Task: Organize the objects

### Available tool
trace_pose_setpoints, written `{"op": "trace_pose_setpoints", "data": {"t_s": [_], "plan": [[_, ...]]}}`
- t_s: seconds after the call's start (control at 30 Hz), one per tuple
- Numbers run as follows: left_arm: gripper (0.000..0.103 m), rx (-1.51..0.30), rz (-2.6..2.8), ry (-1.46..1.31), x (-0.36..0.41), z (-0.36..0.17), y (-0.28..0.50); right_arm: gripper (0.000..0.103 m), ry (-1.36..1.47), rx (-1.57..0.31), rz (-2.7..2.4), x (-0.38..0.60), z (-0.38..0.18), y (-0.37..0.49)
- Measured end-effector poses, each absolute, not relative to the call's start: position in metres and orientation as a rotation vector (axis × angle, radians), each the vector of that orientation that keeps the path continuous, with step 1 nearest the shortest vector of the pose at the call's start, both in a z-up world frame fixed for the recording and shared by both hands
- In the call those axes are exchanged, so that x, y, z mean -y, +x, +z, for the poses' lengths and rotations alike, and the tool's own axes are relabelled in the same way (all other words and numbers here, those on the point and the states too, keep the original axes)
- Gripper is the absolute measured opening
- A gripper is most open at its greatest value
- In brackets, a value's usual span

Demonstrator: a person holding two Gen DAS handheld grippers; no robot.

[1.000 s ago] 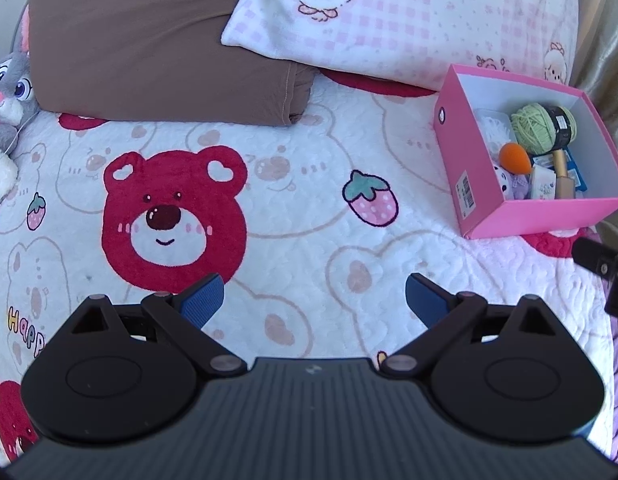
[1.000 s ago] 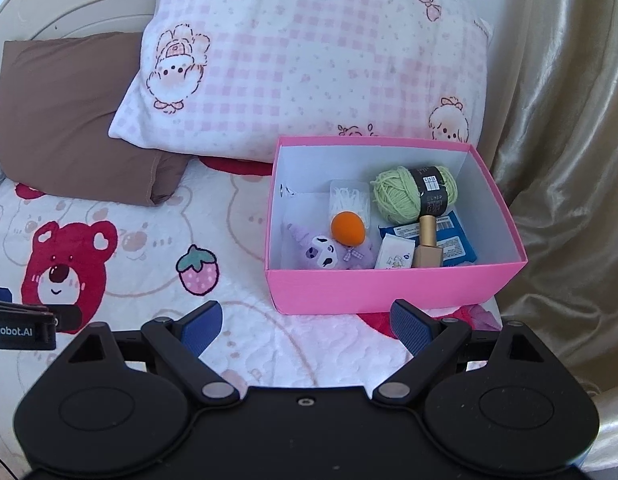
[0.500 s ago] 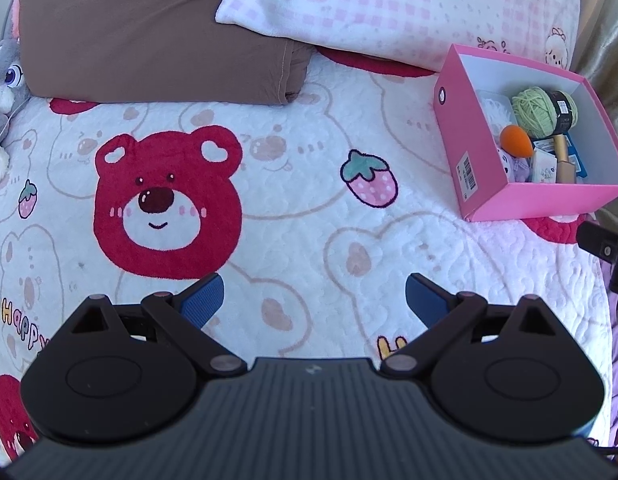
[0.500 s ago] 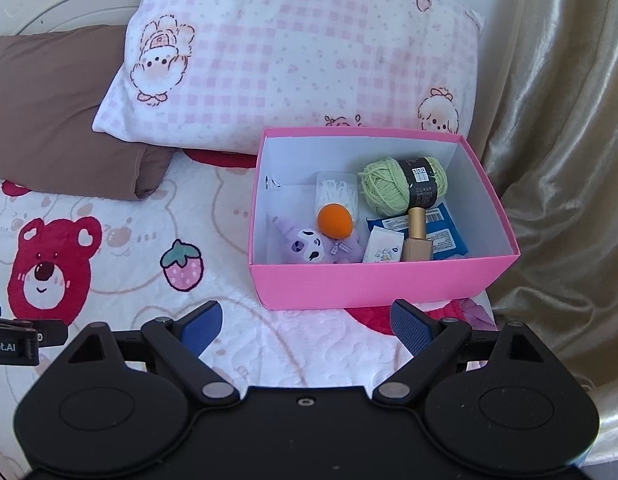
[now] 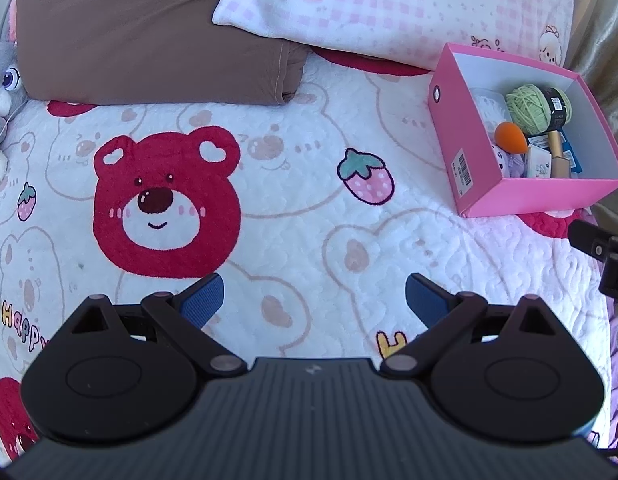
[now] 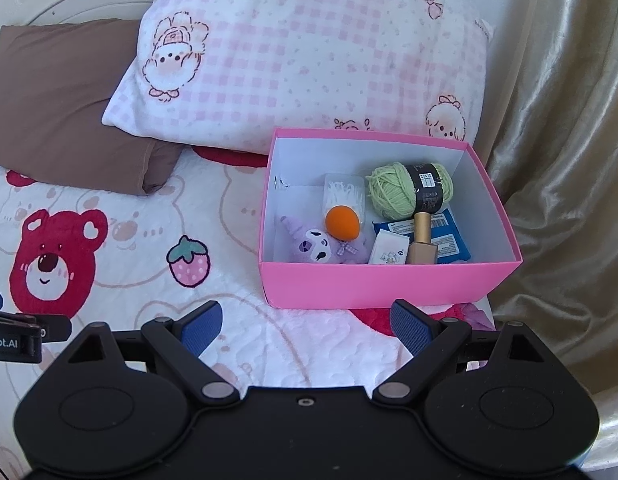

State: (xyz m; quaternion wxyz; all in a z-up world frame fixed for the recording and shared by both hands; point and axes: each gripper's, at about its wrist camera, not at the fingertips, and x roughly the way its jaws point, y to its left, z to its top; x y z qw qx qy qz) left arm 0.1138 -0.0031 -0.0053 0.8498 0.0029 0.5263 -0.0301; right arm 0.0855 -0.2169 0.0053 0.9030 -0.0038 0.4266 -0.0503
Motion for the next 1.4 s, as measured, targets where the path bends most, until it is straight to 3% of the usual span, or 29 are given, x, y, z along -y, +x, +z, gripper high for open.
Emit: {"op": "trace_pose_setpoints", "data": {"t_s": [1.4], "plan": [[0.099, -1.109, -0.063, 0.040, -0.0045, -0.0041, 0.1145, 0.093, -0.004, -0.901, -0.113, 0.2180, 0.0036, 0.0837]]}}
